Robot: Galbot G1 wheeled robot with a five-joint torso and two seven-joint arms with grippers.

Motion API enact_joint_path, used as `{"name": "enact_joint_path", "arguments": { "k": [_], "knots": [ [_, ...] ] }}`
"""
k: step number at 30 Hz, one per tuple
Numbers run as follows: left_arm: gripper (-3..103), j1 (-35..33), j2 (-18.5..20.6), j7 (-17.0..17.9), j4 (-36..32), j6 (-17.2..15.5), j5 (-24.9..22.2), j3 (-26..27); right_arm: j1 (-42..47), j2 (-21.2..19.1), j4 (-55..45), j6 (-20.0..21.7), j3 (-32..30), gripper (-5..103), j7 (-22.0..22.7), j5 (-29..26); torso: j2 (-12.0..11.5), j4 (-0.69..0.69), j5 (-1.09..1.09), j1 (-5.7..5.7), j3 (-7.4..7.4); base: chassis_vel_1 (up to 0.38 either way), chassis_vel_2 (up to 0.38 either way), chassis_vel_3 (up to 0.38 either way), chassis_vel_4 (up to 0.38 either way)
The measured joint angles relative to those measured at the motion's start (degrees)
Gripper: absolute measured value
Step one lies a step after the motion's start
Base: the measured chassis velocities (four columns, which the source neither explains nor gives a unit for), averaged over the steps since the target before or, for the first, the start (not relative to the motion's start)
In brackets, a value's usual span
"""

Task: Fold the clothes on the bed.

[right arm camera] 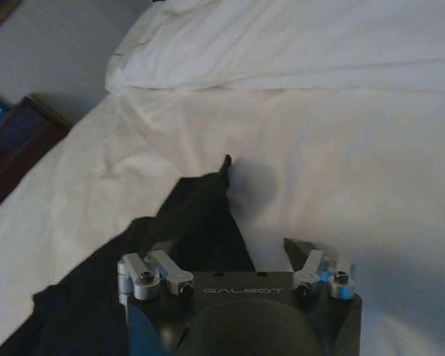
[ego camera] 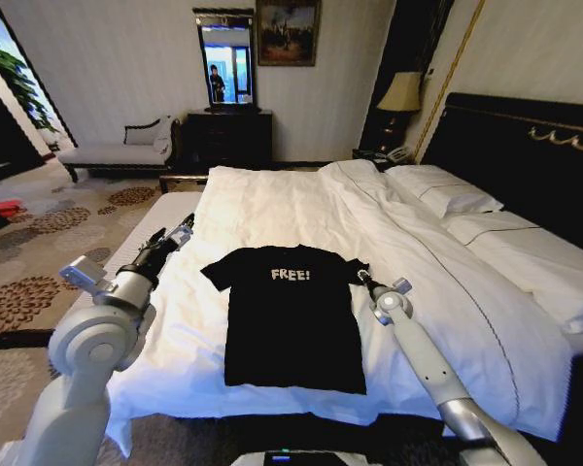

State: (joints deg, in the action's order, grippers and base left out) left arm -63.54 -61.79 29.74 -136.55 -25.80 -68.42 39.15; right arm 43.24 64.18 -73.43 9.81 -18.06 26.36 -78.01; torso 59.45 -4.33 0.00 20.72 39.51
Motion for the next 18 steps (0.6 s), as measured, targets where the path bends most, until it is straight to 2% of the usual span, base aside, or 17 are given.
{"name": "enact_joint_path", "arguments": {
  "k": [1, 2, 4, 5, 6, 9, 13, 17, 18],
  "knots": [
    [100, 0.0, 0.0, 0.0, 0.0, 0.0, 0.0, 0.0, 0.1, 0.1, -0.1, 0.2, 0.0, 81, 0.5, 0.0, 0.0, 0.0, 0.0, 0.0, 0.0, 0.0, 0.0, 0.0, 0.0],
    [100, 0.0, 0.0, 0.0, 0.0, 0.0, 0.0, 0.0, 0.1, 0.1, -0.1, 0.2, 0.0, 81, 0.5, 0.0, 0.0, 0.0, 0.0, 0.0, 0.0, 0.0, 0.0, 0.0, 0.0],
    [100, -0.1, -0.1, 0.0, 0.0, 0.0, 0.2, -0.1, 0.3, 0.3, -0.1, 0.5, -0.2, 91, 1.4, -0.1, 0.0, 0.0, 0.0, 0.0, 0.0, 0.0, 0.0, 0.0, 0.0],
    [100, -0.1, -0.1, 0.0, 0.0, 0.0, 0.2, -0.1, 0.3, 0.3, -0.1, 0.5, -0.2, 91, 1.4, -0.1, 0.0, 0.0, 0.0, 0.0, 0.0, 0.0, 0.0, 0.0, 0.0],
    [100, -0.1, -0.1, 0.0, 0.0, 0.0, 0.2, -0.1, 0.3, 0.3, -0.1, 0.5, -0.3, 96, 1.4, -0.3, 0.0, 0.0, 0.0, 0.0, 0.0, 0.0, 0.0, 0.0, 0.0],
    [100, -0.1, -0.1, 0.0, 0.0, 0.0, 0.2, -0.1, 0.0, 0.6, 0.3, 0.4, -0.3, 102, 1.0, -1.6, 0.0, -0.01, 0.0, 0.0, 0.0, 0.0, 0.0, 0.0, 0.0],
    [100, -0.2, -0.1, 0.0, 0.0, 0.0, 0.2, -0.1, -0.5, 0.8, 0.8, 0.3, -0.2, 99, 0.2, -2.1, 0.0, -0.01, 0.0, 0.0, 0.0, 0.0, 0.0, 0.0, 0.0],
    [100, -0.5, 0.1, 0.0, -0.3, 0.0, 0.2, 0.2, -2.3, 2.3, 2.9, -0.4, 0.1, 79, -1.3, -3.5, 0.0, 0.01, 0.0, 0.0, 0.0, 0.0, 0.0, 0.0, 0.0],
    [100, -0.5, 0.1, 0.0, -0.3, 0.0, 0.2, 0.2, -2.3, 2.3, 2.9, -0.4, 0.1, 79, -1.3, -3.5, 0.0, 0.01, 0.0, 0.0, 0.0, 0.0, 0.0, 0.0, 0.0]
  ]
}}
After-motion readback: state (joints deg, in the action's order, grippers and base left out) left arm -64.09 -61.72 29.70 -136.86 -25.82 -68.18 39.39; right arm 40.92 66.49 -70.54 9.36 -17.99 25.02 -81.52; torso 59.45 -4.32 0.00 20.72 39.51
